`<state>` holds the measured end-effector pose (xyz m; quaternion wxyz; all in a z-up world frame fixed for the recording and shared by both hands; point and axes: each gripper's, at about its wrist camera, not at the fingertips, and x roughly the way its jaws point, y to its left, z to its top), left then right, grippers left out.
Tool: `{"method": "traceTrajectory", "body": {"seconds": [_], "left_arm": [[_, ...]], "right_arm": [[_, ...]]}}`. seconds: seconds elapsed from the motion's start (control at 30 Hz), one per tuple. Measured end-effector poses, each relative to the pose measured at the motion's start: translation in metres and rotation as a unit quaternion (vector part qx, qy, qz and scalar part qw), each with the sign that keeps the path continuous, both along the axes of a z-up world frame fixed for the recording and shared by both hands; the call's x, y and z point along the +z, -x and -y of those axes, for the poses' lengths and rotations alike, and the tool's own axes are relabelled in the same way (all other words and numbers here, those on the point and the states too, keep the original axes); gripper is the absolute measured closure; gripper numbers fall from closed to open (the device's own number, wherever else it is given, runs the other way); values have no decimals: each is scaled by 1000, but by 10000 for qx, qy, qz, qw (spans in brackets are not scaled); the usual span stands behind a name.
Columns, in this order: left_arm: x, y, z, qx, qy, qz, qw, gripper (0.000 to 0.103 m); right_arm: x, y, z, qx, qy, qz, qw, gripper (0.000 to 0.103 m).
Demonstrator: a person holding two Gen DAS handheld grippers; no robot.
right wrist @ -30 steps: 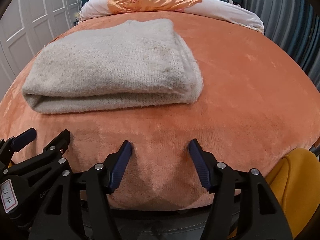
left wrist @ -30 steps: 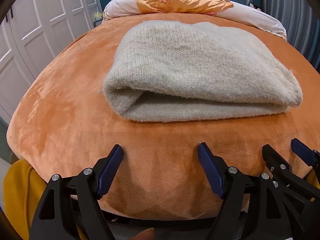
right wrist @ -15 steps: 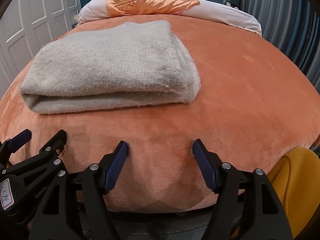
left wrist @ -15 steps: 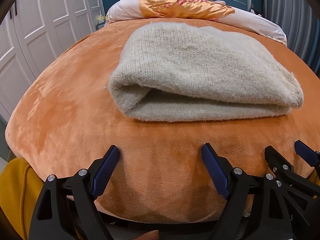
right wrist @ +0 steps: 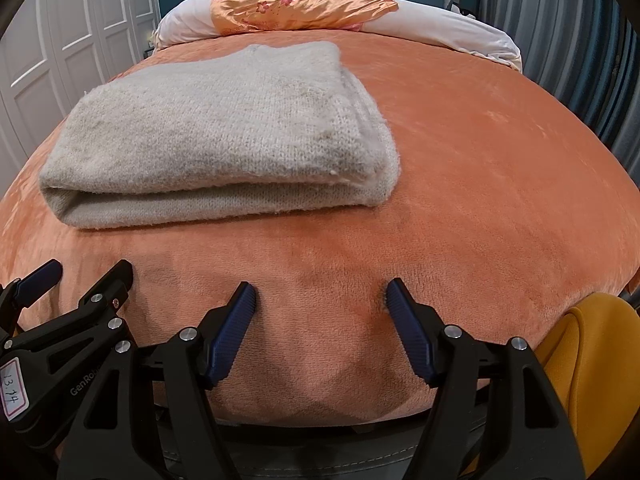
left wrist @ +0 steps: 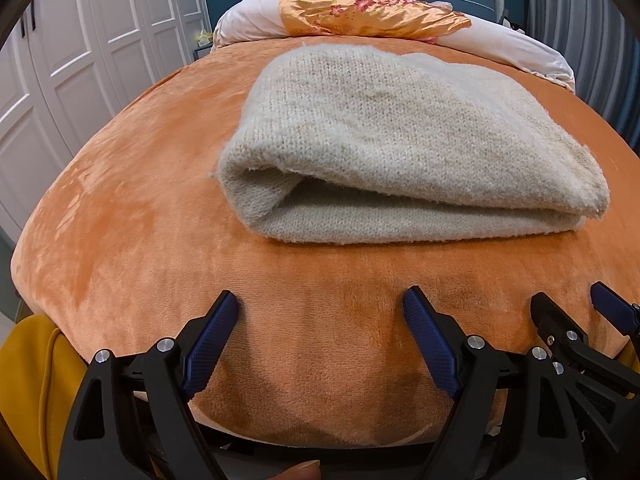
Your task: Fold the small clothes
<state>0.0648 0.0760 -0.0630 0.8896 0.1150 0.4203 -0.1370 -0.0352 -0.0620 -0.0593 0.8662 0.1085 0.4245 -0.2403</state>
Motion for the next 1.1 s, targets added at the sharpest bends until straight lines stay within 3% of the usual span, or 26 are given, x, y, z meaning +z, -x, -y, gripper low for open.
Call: {"method": "traceTrajectory", "body": {"seconds": [1.1], "left_arm": [[2,-1,1,49,-28,-10,10000,21]], "right_arm": [[1,2,4,-30,13,31,10000,37]]}}
